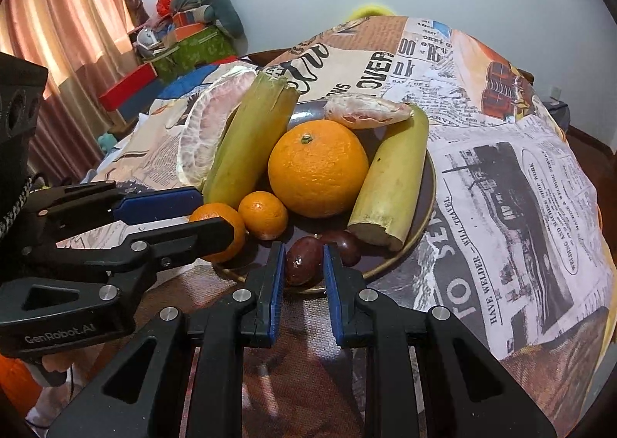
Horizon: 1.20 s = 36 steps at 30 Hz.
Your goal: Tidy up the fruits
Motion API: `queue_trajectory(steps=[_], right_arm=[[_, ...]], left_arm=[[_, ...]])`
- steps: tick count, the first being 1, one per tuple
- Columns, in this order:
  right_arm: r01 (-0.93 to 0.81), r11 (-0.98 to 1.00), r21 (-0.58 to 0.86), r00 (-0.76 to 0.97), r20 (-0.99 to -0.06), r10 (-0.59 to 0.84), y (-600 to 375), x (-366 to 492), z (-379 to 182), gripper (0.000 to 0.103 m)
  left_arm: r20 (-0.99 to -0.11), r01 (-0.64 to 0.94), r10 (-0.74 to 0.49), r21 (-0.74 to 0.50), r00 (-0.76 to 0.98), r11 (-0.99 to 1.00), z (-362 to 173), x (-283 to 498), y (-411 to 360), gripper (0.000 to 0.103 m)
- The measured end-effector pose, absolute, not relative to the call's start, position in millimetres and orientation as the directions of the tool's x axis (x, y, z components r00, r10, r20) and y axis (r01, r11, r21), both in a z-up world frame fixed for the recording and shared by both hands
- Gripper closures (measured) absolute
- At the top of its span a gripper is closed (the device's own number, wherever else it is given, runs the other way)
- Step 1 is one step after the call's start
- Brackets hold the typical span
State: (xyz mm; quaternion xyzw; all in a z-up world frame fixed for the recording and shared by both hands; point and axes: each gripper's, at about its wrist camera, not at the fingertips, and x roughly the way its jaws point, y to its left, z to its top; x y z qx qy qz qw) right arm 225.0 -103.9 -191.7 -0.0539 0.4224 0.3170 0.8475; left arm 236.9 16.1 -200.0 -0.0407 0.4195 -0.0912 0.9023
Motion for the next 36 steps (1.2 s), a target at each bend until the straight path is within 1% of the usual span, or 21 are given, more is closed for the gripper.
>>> queue_trajectory(steps=[2,6,12,16,20,22,24,26,28,30,33,34,35,36], right_arm=[[-0.58,0.794,0.182,0.444,-0.747,0.495,-104.9,224.8,-189.8,0.081],[-0.575,0.798,0.18,0.461,-0.734,0.498,-108.7,220.1,-179.8,0.081],[-0.559,0.814,0.161,0.537,-0.677,0.503,-123.5,203.0,-143.9,0.081],[-0.547,0.824,0.148,0.604,-0.611,0.511,-136.3,185.0,-108.0,0.08],[-0.538,0.833,0.13,0.68,-0.518,0.52,-147.8,157.6,-66.0,0.08],[-0.537,0.835,0.12,0.712,-0.466,0.525,-151.0,142.6,-47.5,0.08],[-0.538,0.835,0.117,0.735,-0.42,0.532,-154.3,127.3,-31.5,0.079],[-0.536,0.837,0.114,0.757,-0.374,0.536,-157.7,112.6,-18.8,0.069],[-0.53,0.841,0.106,0.781,-0.325,0.533,-161.5,97.4,-6.8,0.061],[-0.526,0.845,0.097,0.797,-0.29,0.53,-163.4,85.1,1.8,0.056],[-0.525,0.845,0.099,0.813,-0.235,0.532,-166.8,67.2,13.0,0.045],[-0.523,0.846,0.101,0.817,-0.223,0.532,-167.4,64.0,14.5,0.039],[-0.521,0.847,0.101,0.821,-0.212,0.53,-167.8,61.0,16.1,0.036],[-0.518,0.85,0.098,0.827,-0.199,0.527,-168.0,57.1,18.4,0.034]], left_arm=[[-0.743,0.126,-0.189,-0.141,0.642,0.982,-196.2,233.6,17.4,0.066],[-0.73,0.114,-0.181,-0.14,0.659,0.983,-186.5,226.2,21.2,0.066],[-0.683,0.099,-0.17,-0.142,0.711,0.985,-155.5,206.1,24.9,0.066],[-0.633,0.098,-0.16,-0.132,0.758,0.986,-125.9,183.4,24.5,0.066],[-0.55,0.089,-0.128,-0.097,0.825,0.991,-87.9,153.4,21.3,0.065],[-0.505,0.085,-0.116,-0.084,0.855,0.993,-69.0,135.6,19.2,0.063],[-0.458,0.076,-0.1,-0.071,0.883,0.995,-51.4,117.2,16.8,0.057],[-0.415,0.066,-0.085,-0.058,0.906,0.996,-36.8,101.4,15.4,0.052],[-0.367,0.054,-0.067,-0.043,0.928,0.998,-22.4,83.4,12.7,0.047],[-0.328,0.047,-0.059,-0.045,0.943,0.998,-10.6,68.9,11.2,0.04],[-0.284,0.043,-0.056,-0.05,0.957,0.998,2.9,50.3,10.8,0.038],[-0.266,0.039,-0.05,-0.045,0.963,0.998,7.3,43.6,10.1,0.037],[-0.252,0.036,-0.045,-0.043,0.967,0.998,9.8,39.4,10.4,0.03],[-0.235,0.033,-0.042,-0.042,0.971,0.999,13.3,33.1,10.0,0.021]])
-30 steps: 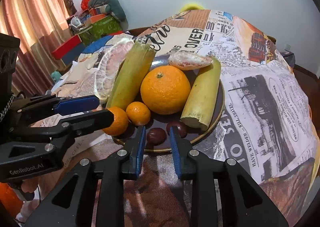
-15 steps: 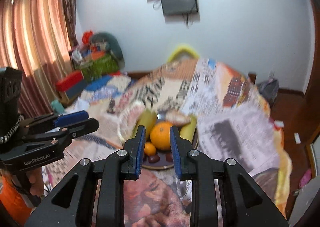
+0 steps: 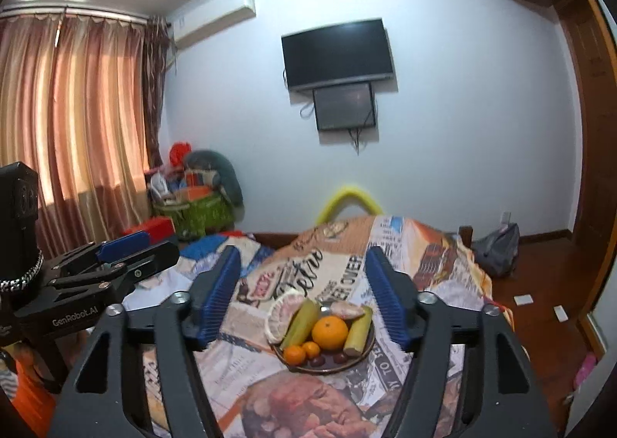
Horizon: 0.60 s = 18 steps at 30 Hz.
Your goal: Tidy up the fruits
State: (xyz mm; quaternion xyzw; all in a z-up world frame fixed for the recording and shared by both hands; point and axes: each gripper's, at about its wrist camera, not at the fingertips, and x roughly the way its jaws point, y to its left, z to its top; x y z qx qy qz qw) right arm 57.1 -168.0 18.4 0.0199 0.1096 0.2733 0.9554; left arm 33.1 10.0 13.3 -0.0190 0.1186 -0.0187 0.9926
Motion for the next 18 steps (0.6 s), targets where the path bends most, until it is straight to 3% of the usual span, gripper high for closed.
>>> queue_trajectory(steps=[3,7,11,18], right_arm=[[-0.503,0.86,0.085,0.842,-0.176,0.509,-167.2,53.5,19.3,0.021],[-0.491,0.869,0.064,0.854,-0.162,0.495,-164.4,48.6,18.5,0.015],[-0.479,0.876,0.061,0.863,-0.149,0.482,-165.5,43.6,15.0,0.0],[-0.472,0.879,0.065,0.866,-0.15,0.476,-166.9,40.1,13.6,0.0]], left_arm=[[-0.198,0.033,-0.042,-0.049,0.979,0.998,18.3,20.2,10.1,0.009],[-0.176,0.02,-0.026,-0.034,0.984,0.999,21.4,9.4,7.3,0.004],[-0.162,0.009,-0.011,-0.015,0.987,1.0,20.5,5.8,3.2,0.002],[-0.164,0.007,-0.011,-0.025,0.986,1.0,17.8,2.3,4.1,0.001]])
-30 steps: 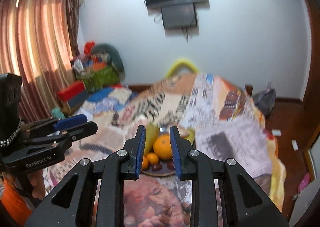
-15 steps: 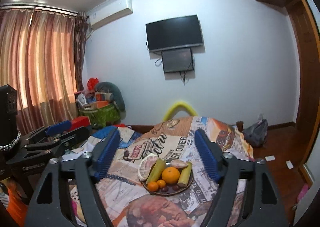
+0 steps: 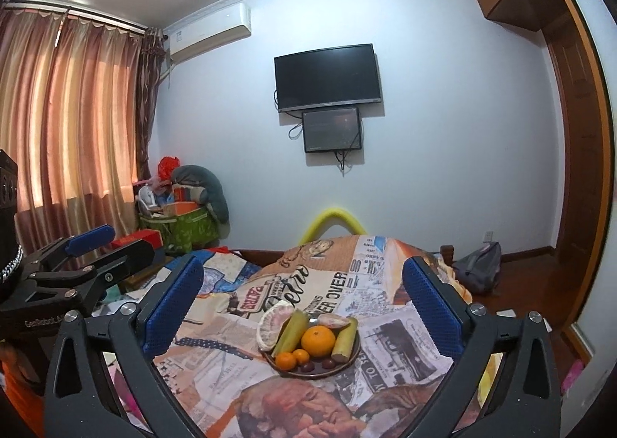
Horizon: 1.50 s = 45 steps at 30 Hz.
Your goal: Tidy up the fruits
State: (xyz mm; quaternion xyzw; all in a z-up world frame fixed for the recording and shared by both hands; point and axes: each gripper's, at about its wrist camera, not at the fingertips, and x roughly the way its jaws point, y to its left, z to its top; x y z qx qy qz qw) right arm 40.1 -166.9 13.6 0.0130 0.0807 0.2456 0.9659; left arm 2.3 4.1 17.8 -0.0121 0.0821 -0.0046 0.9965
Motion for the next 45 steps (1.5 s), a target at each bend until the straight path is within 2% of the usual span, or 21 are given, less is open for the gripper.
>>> queue_trajectory(steps=[45], right_arm=[[-0.46,0.884,0.08,0.87,-0.161,0.467,-174.0,40.3,12.0,0.0]], left_arm=[[-0.181,0.01,-0.014,-0.027,0.983,1.0,15.3,5.3,5.0,0.0]])
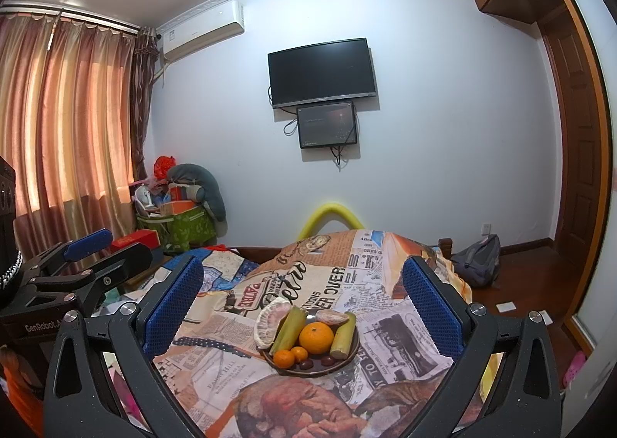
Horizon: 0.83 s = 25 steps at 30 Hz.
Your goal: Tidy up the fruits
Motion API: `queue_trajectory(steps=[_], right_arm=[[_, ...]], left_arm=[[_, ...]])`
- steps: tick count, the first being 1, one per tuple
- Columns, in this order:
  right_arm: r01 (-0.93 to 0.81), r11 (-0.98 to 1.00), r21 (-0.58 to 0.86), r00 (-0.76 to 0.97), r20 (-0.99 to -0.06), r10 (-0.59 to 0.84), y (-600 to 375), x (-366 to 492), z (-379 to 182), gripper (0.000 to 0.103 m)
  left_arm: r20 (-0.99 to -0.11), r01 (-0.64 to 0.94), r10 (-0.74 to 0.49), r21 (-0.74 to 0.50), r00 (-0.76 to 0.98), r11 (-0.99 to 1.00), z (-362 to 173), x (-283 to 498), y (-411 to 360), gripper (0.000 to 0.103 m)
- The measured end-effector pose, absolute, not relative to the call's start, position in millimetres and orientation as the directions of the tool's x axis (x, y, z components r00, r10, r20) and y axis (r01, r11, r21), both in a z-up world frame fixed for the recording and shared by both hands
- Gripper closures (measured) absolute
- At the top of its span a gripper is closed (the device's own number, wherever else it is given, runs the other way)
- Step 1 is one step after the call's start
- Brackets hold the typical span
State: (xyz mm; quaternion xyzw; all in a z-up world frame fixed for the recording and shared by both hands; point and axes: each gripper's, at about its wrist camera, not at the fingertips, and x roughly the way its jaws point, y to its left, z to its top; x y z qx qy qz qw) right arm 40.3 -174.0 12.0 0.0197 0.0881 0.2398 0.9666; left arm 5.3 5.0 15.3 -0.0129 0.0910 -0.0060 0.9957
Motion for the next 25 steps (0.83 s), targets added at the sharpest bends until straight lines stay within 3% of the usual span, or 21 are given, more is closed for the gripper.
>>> queue_trajectory(steps=[25], right_arm=[[-0.454,0.887,0.08,0.87,-0.172,0.461,-174.7,45.6,11.2,0.0]], left_arm=[[-0.191,0.021,-0.028,-0.04,0.981,0.999,12.3,10.0,7.0,0.0]])
